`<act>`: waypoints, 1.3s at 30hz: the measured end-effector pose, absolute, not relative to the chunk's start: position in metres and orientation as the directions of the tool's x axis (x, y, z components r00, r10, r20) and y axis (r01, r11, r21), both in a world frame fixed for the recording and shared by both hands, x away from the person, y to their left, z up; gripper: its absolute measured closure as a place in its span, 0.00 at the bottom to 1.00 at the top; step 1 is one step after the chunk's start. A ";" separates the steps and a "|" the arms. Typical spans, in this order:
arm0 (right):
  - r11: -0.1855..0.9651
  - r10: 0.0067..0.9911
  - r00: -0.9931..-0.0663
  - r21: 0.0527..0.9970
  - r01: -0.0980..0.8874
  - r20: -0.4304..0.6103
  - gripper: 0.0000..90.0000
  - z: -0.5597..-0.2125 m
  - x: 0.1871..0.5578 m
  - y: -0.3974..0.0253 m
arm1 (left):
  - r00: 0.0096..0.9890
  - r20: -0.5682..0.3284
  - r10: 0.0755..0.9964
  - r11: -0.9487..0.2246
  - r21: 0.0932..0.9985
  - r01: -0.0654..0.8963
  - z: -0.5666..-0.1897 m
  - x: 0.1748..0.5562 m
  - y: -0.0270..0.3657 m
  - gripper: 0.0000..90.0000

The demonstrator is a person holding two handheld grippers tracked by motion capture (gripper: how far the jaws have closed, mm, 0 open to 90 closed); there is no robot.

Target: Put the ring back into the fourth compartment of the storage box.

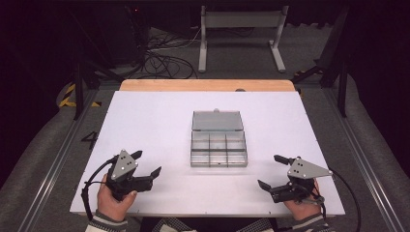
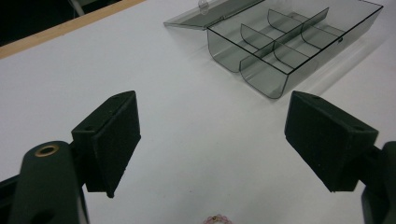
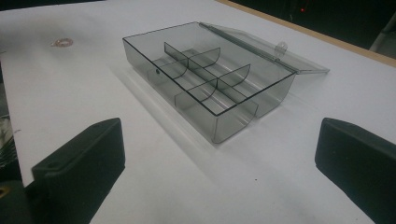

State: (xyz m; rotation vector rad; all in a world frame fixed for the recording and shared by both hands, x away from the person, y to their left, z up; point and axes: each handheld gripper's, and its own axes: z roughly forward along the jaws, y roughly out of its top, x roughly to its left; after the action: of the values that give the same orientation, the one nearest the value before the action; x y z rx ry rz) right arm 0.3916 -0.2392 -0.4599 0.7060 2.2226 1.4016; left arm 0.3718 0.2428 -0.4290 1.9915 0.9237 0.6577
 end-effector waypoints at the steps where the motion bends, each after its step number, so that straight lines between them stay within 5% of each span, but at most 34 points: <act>1: 0.365 0.615 -0.785 0.910 0.194 -0.079 0.02 -0.460 0.392 -0.239 | 0.594 0.110 0.797 -0.391 0.844 0.367 -0.429 0.373 0.242 0.21; 19: 0.362 0.614 -0.786 0.911 0.200 -0.071 0.02 -0.460 0.392 -0.239 | 0.600 0.102 0.793 -0.396 0.835 0.382 -0.422 0.389 0.238 0.20; 29: 0.365 0.612 -0.788 0.909 0.202 -0.071 0.03 -0.460 0.392 -0.239 | 0.639 0.013 0.769 -0.404 0.785 0.470 -0.418 0.394 0.239 0.25; 39: 0.365 0.610 -0.790 0.909 0.203 -0.069 0.03 -0.461 0.392 -0.238 | 0.648 0.064 0.759 -0.473 0.738 0.481 -0.419 0.394 0.236 0.28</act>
State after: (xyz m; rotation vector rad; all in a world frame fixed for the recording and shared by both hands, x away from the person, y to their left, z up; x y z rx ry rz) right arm 0.3920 -0.2384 -0.4606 0.7079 2.2366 1.4048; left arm 0.3942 0.2360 -0.4187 2.1593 0.9592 0.5063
